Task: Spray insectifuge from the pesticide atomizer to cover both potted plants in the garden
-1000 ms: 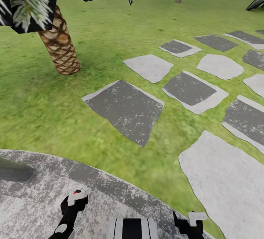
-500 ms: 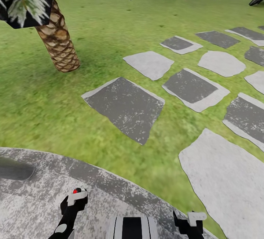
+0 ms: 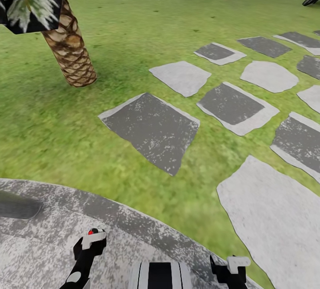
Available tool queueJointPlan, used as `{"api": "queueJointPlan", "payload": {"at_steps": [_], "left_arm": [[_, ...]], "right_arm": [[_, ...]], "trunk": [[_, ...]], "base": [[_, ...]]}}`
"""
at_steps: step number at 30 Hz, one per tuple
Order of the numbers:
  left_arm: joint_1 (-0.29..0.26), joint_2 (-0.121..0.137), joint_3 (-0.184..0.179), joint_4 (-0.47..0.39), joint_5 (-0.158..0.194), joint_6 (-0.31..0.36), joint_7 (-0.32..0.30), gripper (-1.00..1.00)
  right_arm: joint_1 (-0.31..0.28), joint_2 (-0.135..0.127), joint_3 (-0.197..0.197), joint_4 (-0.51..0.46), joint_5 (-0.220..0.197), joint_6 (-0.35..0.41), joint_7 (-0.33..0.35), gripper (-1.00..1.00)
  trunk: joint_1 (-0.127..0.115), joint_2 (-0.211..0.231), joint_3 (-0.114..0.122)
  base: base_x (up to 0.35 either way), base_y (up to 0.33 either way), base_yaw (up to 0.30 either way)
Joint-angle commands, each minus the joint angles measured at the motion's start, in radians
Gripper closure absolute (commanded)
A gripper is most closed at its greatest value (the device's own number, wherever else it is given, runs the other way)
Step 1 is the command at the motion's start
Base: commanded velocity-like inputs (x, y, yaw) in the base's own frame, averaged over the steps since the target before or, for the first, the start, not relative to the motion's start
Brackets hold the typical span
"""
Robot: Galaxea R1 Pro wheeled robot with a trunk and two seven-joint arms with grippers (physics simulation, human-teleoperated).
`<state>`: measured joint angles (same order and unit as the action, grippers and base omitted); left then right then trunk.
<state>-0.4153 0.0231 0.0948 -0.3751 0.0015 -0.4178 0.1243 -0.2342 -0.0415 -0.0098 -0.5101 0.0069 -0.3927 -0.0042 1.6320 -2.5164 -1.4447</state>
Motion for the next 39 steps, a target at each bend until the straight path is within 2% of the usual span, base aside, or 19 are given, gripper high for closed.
{"api": "queueJointPlan", "payload": {"at_steps": [1, 35, 36, 39], "left_arm": [[0.0, 0.0, 0.001, 0.001, 0.0, -0.003, 0.001, -1.0], [-0.001, 0.0, 0.007, -0.006, 0.005, -0.004, 0.001, -1.0], [-0.001, 0.0, 0.008, -0.008, 0.005, -0.003, 0.002, 1.0], [-0.002, 0.001, 0.008, -0.009, 0.006, -0.003, 0.003, 1.0]], "right_arm": [[0.0, 0.0, -0.001, 0.001, 0.001, -0.003, 0.0, -1.0], [0.0, 0.0, -0.001, 0.001, 0.001, -0.003, 0.0, -1.0], [0.0, 0.0, -0.001, 0.001, 0.001, -0.003, 0.0, -1.0], [0.0, 0.0, -0.001, 0.002, 0.001, -0.003, 0.0, -1.0]], "trunk": [[0.0, 0.0, -0.001], [0.0, 0.0, 0.006], [0.0, 0.0, 0.006], [0.0, 0.0, 0.006]], "base": [[0.042, 0.0, 0.0], [0.003, 0.0, 0.0], [0.0, 0.0, 0.0], [0.0, 0.0, 0.0]]}}
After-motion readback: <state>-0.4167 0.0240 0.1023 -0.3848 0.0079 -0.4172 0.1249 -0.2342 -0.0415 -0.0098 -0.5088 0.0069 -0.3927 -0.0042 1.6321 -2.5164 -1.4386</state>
